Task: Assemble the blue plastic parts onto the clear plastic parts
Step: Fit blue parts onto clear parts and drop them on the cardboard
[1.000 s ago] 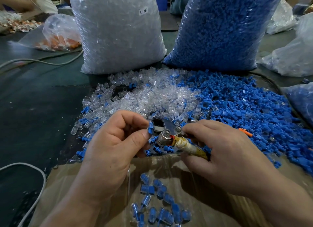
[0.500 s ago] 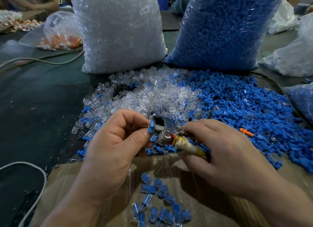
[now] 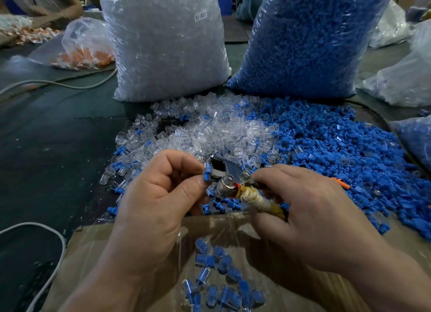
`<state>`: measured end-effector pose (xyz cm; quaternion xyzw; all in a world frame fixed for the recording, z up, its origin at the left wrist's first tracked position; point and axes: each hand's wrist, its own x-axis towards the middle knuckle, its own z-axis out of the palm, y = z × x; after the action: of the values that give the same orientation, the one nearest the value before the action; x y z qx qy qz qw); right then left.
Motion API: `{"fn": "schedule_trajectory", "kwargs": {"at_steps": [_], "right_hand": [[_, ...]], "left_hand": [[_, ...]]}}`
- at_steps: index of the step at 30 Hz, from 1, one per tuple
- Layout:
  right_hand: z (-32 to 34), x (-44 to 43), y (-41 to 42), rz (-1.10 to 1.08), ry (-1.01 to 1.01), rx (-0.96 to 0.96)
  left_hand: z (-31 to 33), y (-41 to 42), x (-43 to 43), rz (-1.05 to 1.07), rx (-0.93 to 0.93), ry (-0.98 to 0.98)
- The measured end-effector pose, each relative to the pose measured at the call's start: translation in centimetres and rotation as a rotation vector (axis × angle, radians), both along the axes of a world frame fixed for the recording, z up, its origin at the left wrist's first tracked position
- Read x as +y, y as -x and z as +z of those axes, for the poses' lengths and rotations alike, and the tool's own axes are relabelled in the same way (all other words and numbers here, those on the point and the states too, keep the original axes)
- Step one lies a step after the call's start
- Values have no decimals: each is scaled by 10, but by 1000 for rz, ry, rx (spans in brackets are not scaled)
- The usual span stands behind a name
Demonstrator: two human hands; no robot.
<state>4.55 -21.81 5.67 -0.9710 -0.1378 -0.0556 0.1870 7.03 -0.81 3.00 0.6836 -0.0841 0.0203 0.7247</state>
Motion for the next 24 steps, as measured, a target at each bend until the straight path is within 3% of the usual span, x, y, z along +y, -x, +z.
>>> {"fn": "schedule_trajectory", "kwargs": {"at_steps": [18,24], "right_hand": [[5,5,0,-5,43,17],[-2,-6,-4,-83,125,-8]], "left_hand": [[4,4,-4,41,51,14],[5,-2,-2,137,75,-116]]}}
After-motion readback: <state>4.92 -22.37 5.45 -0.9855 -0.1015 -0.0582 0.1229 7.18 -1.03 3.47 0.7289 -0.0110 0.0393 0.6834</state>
